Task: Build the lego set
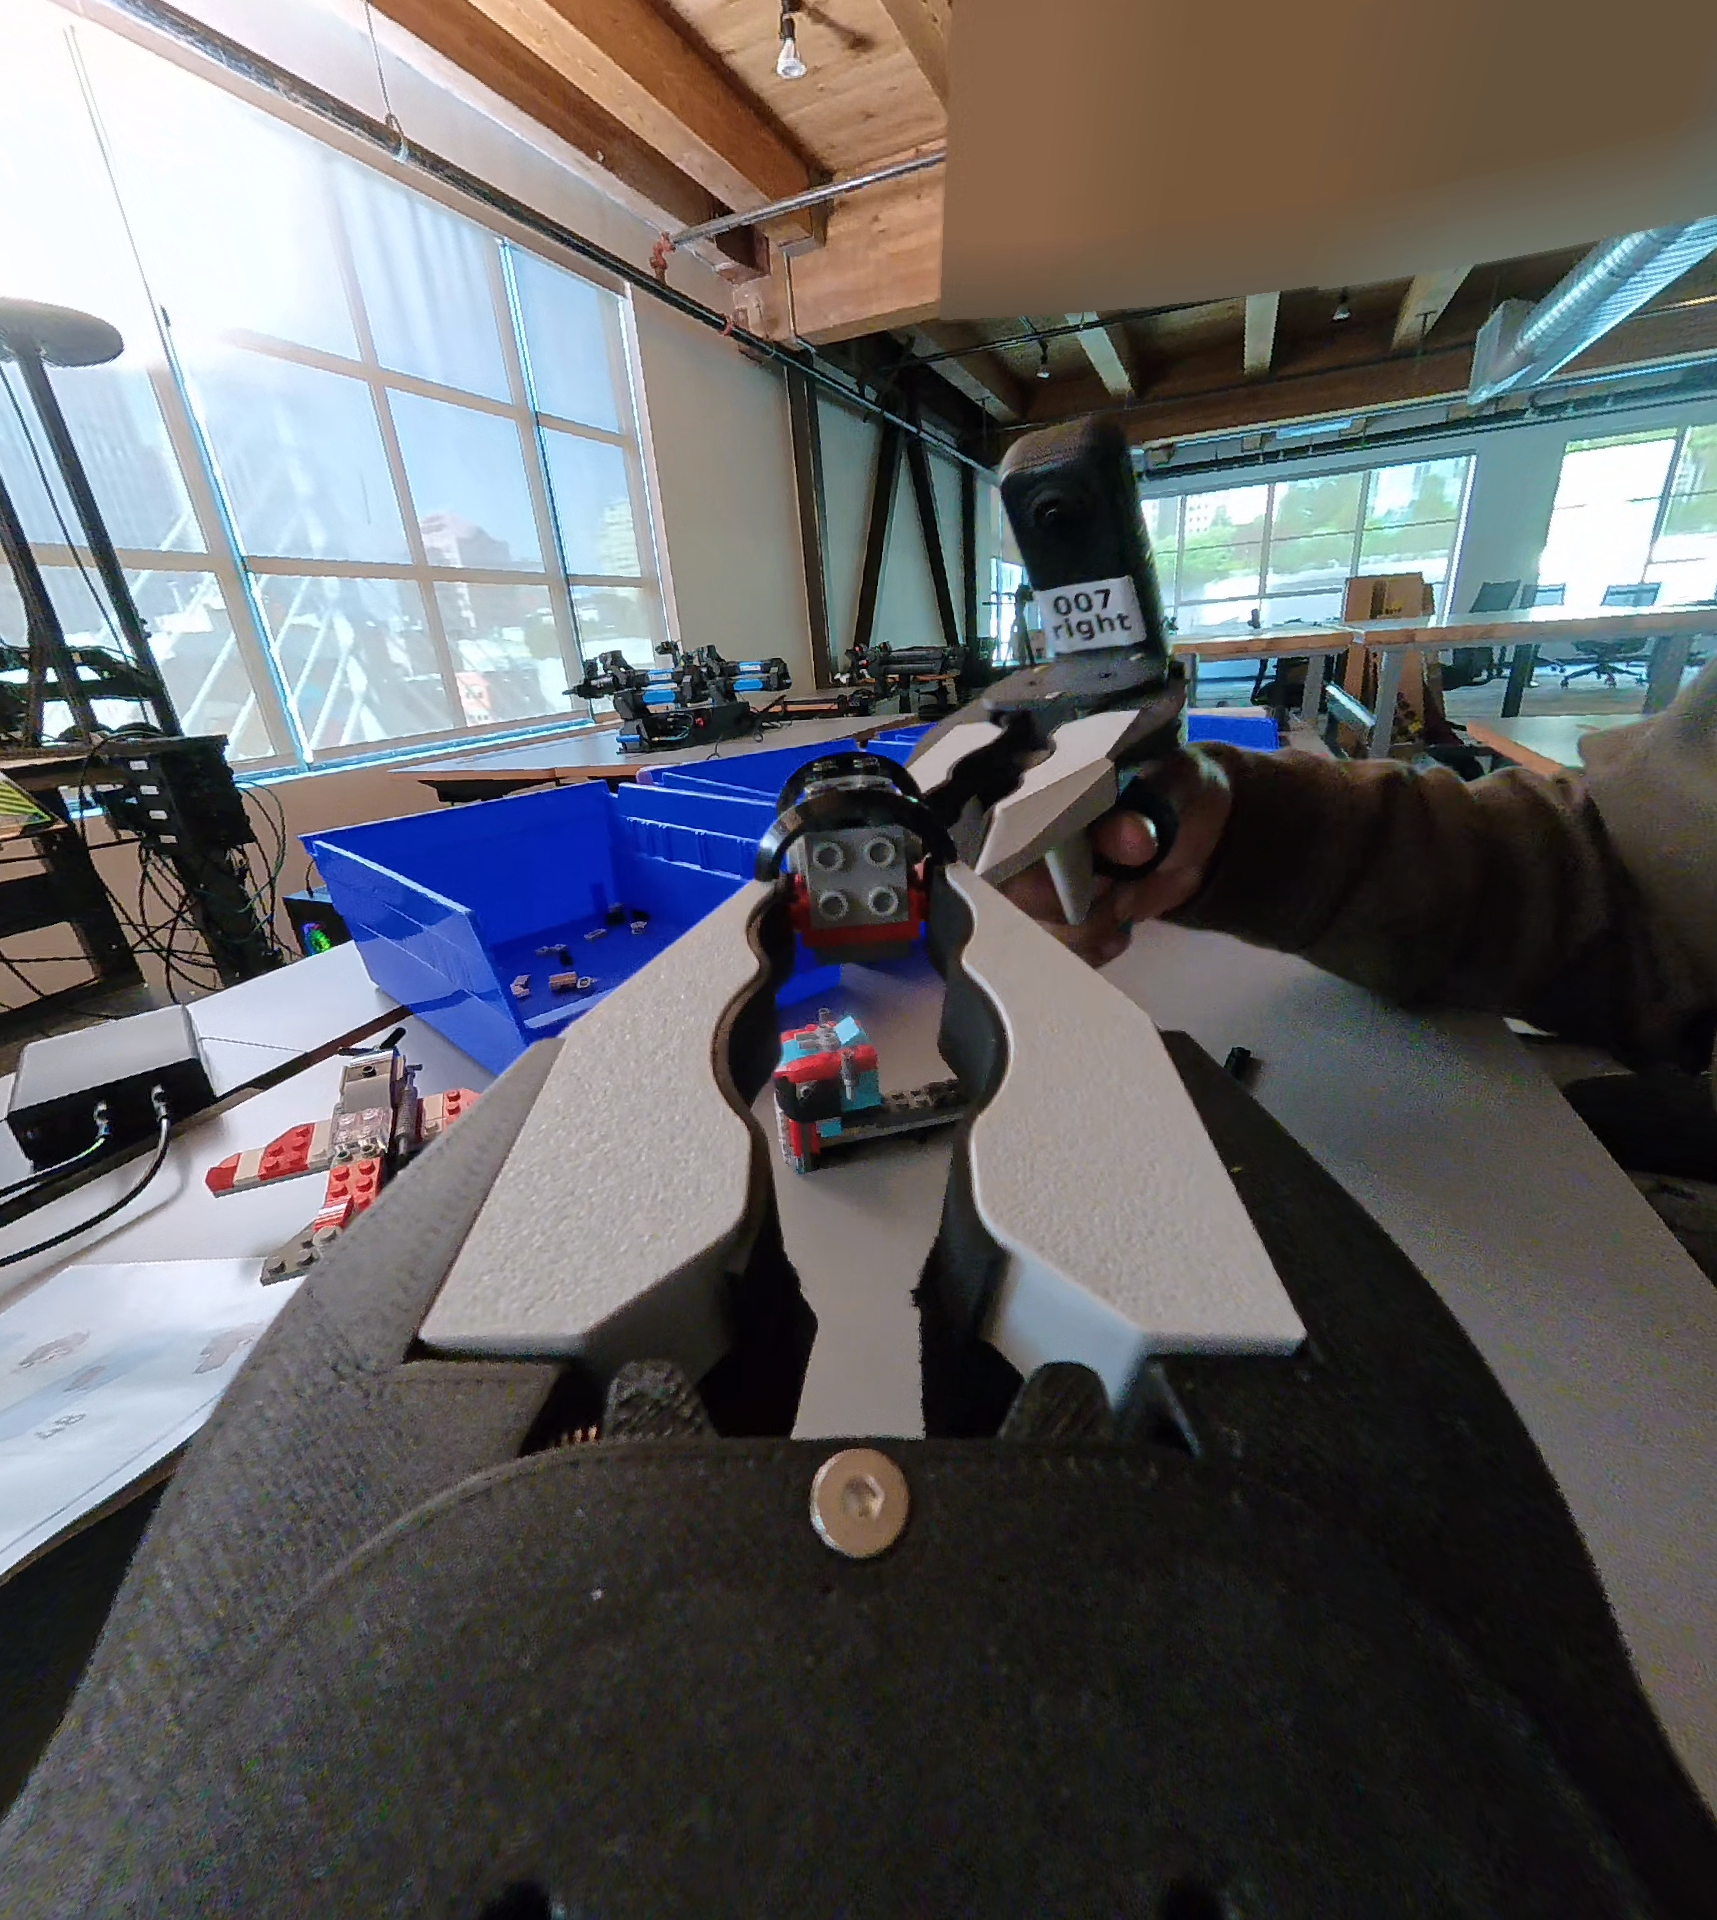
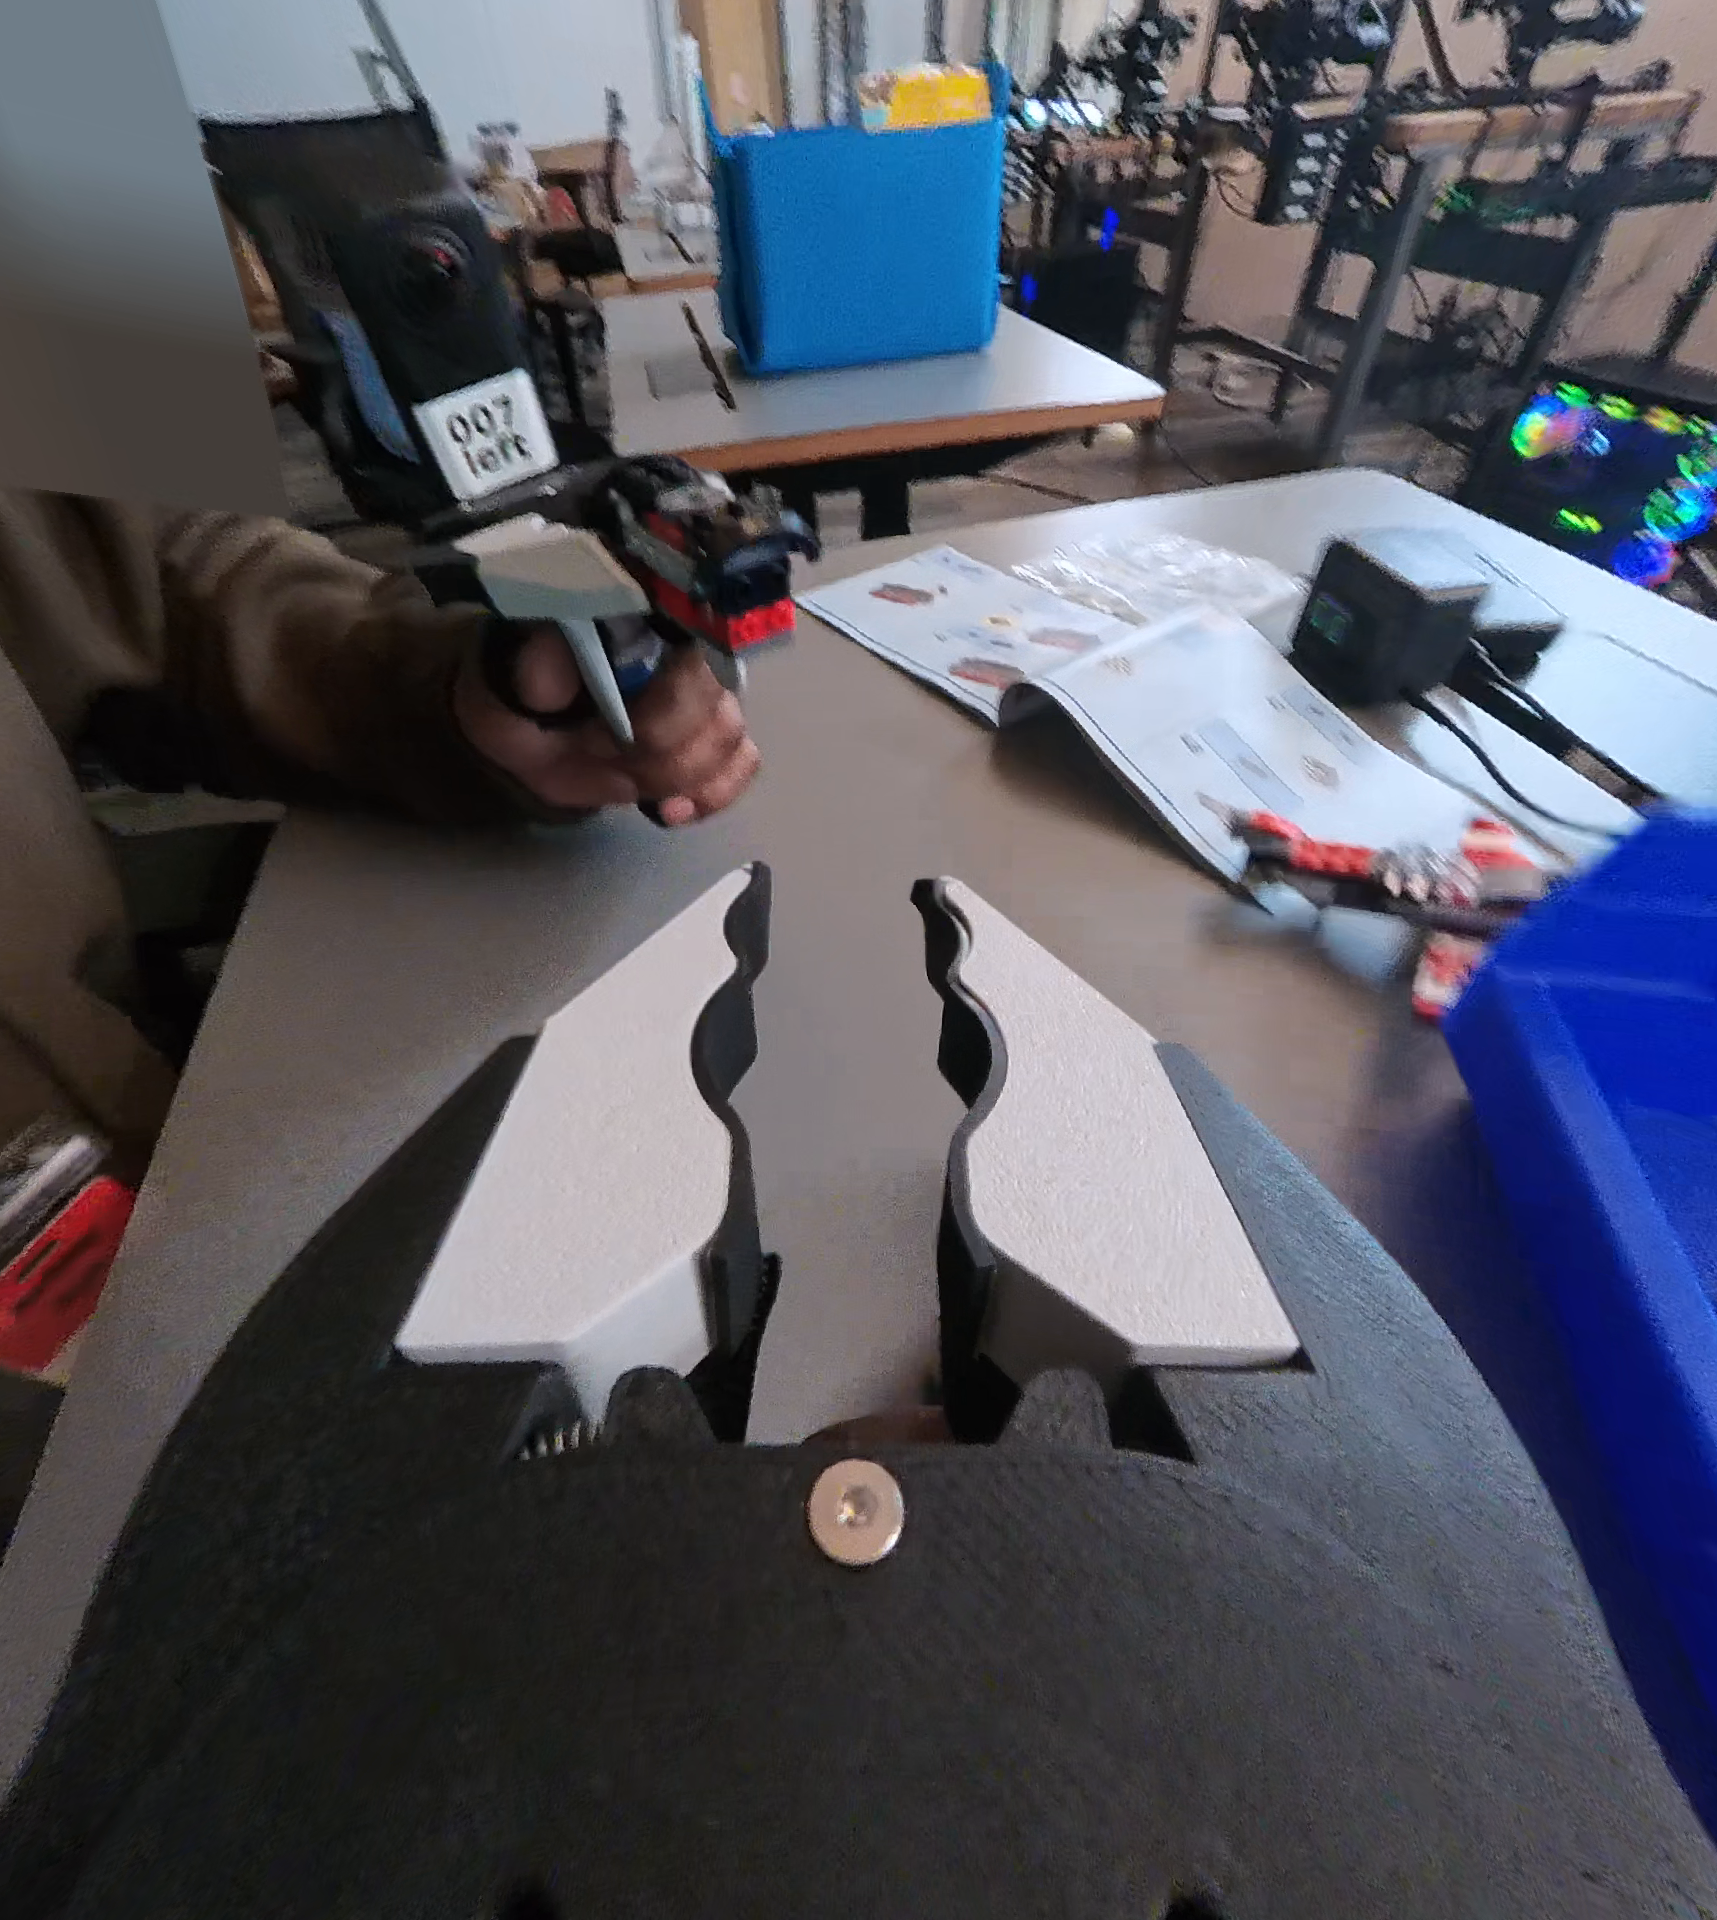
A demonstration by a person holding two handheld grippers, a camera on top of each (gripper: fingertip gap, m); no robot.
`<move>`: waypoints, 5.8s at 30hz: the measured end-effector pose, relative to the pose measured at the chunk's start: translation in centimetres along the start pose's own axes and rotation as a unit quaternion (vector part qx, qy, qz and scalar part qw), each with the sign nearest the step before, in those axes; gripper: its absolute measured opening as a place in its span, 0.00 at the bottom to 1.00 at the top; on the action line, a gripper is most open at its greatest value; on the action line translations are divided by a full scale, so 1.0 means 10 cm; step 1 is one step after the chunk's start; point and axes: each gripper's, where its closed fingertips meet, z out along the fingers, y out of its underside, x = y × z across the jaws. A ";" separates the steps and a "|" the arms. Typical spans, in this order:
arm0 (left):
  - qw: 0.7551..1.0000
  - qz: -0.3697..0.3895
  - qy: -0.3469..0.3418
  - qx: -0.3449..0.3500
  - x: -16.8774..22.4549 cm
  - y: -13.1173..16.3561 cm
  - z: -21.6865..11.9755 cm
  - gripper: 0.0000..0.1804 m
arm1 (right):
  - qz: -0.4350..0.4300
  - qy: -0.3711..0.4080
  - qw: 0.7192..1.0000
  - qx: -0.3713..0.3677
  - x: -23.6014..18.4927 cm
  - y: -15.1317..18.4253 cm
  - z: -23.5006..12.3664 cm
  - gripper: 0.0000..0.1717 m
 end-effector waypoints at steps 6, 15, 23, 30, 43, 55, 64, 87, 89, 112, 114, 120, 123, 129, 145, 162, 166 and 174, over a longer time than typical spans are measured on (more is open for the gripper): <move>0.999 -0.006 0.029 -0.014 0.11 0.07 0.04 0.14 | 0.049 0.067 0.990 -0.113 -0.09 0.66 -0.70 0.18; 0.997 -0.021 0.061 -0.030 0.25 0.17 0.11 0.14 | 0.028 0.087 0.964 -0.249 -0.28 1.28 -0.95 0.17; 0.996 -0.021 0.079 -0.029 0.31 0.18 0.12 0.14 | -0.002 0.057 0.954 -0.295 -0.28 1.48 -0.85 0.06; 0.995 -0.038 0.086 -0.023 0.30 0.17 0.10 0.14 | -0.025 0.016 0.972 -0.235 -0.30 1.17 -0.74 0.05; 0.995 -0.030 0.093 -0.030 0.30 0.22 0.11 0.14 | -0.144 -0.139 0.974 -0.108 -0.49 -0.55 0.06 0.05; 0.995 -0.026 0.087 -0.033 0.24 0.22 0.10 0.14 | -0.161 -0.201 0.957 -0.134 -0.54 -0.55 0.44 0.05; 0.995 -0.020 0.089 -0.032 0.27 0.22 0.10 0.14 | -0.159 -0.205 0.955 -0.144 -0.55 -0.48 0.46 0.06; 0.995 -0.015 0.092 -0.024 0.29 0.18 0.09 0.14 | -0.148 -0.208 0.956 -0.147 -0.58 -0.45 0.47 0.06; 0.995 -0.015 0.092 -0.023 0.29 0.18 0.09 0.14 | -0.147 -0.206 0.956 -0.146 -0.57 -0.45 0.48 0.06; 0.995 -0.024 0.099 0.007 0.30 0.07 0.04 0.14 | -0.126 -0.162 0.976 -0.079 -0.29 -0.78 0.23 0.10; 0.995 -0.024 0.100 0.008 0.30 0.06 0.04 0.14 | -0.124 -0.159 0.977 -0.074 -0.27 -0.81 0.20 0.10; 0.995 -0.023 0.100 0.006 0.29 0.07 0.05 0.14 | -0.104 -0.180 0.975 -0.078 -0.35 -0.74 0.28 0.11; 0.995 -0.023 0.097 0.005 0.28 0.07 0.05 0.14 | -0.077 -0.174 0.979 -0.068 -0.34 -0.73 0.37 0.12; 0.998 -0.029 0.060 0.000 0.13 0.07 0.04 0.14 | -0.152 -0.056 0.986 0.025 -0.14 -0.95 0.37 0.18; 0.999 0.000 -0.029 -0.024 -0.13 0.10 0.03 0.14 | -0.581 0.214 0.784 0.035 -0.41 -0.52 0.54 0.35; 0.998 0.027 -0.025 -0.041 -0.06 0.14 0.06 0.14 | -0.604 0.289 0.743 -0.016 -0.29 -0.46 0.75 0.35; 0.997 0.046 -0.027 -0.049 -0.03 0.16 0.08 0.14 | -0.609 0.293 0.737 -0.013 -0.31 -0.47 0.76 0.32; 0.996 0.064 -0.022 -0.059 0.01 0.19 0.09 0.14 | -0.612 0.297 0.732 -0.018 -0.30 -0.45 0.78 0.23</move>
